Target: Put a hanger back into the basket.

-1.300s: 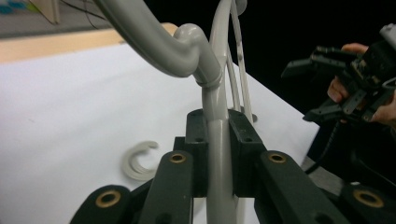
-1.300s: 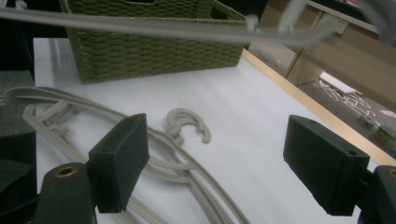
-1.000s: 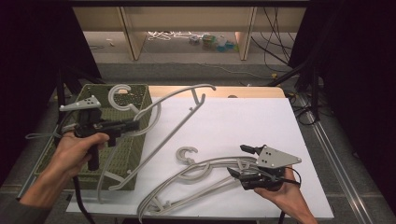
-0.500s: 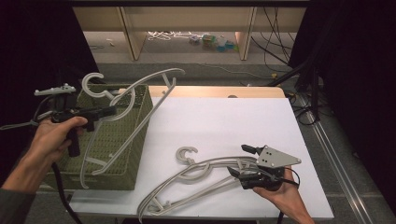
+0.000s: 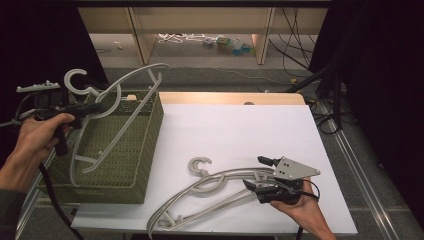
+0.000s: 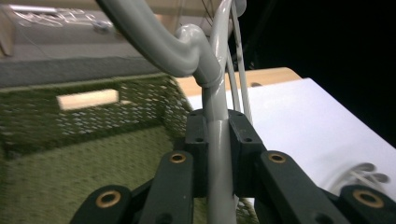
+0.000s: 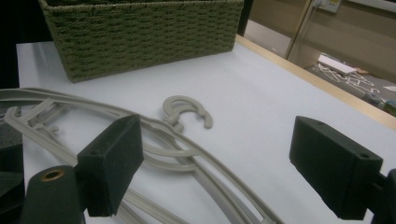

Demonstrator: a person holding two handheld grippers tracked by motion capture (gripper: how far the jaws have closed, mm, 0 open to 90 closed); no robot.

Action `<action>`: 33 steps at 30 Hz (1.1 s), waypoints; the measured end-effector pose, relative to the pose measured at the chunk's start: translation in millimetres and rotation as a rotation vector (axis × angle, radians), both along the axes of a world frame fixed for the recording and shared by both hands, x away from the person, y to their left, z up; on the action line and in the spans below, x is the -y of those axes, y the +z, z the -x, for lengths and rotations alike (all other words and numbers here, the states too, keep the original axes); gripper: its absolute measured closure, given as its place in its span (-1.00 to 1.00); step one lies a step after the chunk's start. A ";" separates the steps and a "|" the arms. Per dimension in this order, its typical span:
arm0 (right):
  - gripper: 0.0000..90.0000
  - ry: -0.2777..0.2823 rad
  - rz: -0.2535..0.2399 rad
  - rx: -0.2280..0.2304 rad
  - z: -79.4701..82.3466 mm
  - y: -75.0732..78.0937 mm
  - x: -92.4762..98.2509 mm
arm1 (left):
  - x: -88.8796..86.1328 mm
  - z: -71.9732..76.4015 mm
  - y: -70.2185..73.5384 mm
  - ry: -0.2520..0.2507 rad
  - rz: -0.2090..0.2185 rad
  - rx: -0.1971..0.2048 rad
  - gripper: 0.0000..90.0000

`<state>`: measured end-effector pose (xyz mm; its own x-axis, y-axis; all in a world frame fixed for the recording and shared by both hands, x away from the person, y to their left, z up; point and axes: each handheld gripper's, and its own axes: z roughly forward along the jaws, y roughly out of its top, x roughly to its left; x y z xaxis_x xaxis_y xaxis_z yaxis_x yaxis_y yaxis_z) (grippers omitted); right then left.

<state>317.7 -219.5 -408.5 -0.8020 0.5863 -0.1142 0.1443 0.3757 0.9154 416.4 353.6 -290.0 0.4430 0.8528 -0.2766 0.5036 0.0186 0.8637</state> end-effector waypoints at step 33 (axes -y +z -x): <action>-0.59 0.005 -0.010 0.002 0.0 0.6 0.1 | -55.1 -13.0 -34.3 0.051 -0.222 0.119 0.78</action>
<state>317.7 -219.6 -407.9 -0.8045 0.5838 -0.1097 0.1408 0.3668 0.9196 429.3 408.7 -324.3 0.4156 0.9091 -0.0289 0.4019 -0.1550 0.9025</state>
